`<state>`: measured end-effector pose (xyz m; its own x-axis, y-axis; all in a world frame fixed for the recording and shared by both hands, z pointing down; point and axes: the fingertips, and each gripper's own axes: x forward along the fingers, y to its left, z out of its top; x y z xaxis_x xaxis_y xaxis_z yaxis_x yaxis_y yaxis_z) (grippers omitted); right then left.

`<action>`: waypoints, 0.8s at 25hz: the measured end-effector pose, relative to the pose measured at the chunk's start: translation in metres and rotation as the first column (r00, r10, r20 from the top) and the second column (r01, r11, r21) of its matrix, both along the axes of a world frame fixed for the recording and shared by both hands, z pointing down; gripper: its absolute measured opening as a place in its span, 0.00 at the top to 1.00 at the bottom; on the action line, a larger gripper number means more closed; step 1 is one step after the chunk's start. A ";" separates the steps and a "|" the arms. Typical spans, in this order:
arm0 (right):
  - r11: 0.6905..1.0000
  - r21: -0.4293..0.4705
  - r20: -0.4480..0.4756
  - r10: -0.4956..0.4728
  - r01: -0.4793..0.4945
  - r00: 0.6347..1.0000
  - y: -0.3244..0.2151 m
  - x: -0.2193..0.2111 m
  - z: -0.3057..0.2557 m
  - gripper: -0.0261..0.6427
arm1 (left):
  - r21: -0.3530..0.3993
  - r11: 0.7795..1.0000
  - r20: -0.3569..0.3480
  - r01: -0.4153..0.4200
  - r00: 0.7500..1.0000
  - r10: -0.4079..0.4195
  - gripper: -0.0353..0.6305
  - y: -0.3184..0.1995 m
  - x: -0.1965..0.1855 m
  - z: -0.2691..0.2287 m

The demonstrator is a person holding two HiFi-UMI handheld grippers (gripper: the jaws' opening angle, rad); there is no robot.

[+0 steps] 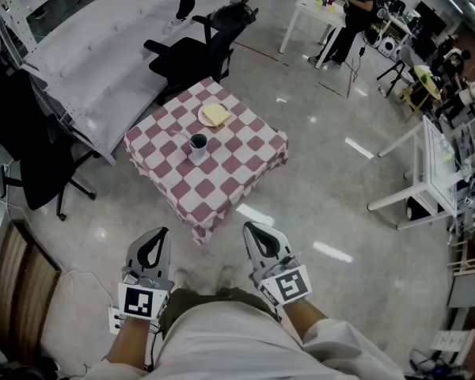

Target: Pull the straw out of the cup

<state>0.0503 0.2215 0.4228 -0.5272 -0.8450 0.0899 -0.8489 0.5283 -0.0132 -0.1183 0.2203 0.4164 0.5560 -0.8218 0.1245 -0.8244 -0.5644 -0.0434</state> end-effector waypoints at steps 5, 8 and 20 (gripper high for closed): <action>1.000 0.002 0.002 0.000 0.000 1.000 -0.001 0.004 -0.001 0.96 | 0.000 1.000 0.003 0.001 1.000 -0.001 0.94 -0.002 0.003 -0.001; 1.000 0.002 0.002 0.002 -0.002 1.000 0.000 0.006 0.000 0.96 | 0.001 1.000 0.002 0.000 1.000 0.000 0.94 -0.001 0.006 0.000; 0.999 -0.009 0.028 -0.035 0.035 0.999 -0.001 0.025 0.007 0.95 | -0.002 1.000 0.017 0.015 1.000 -0.015 0.94 -0.008 0.025 0.004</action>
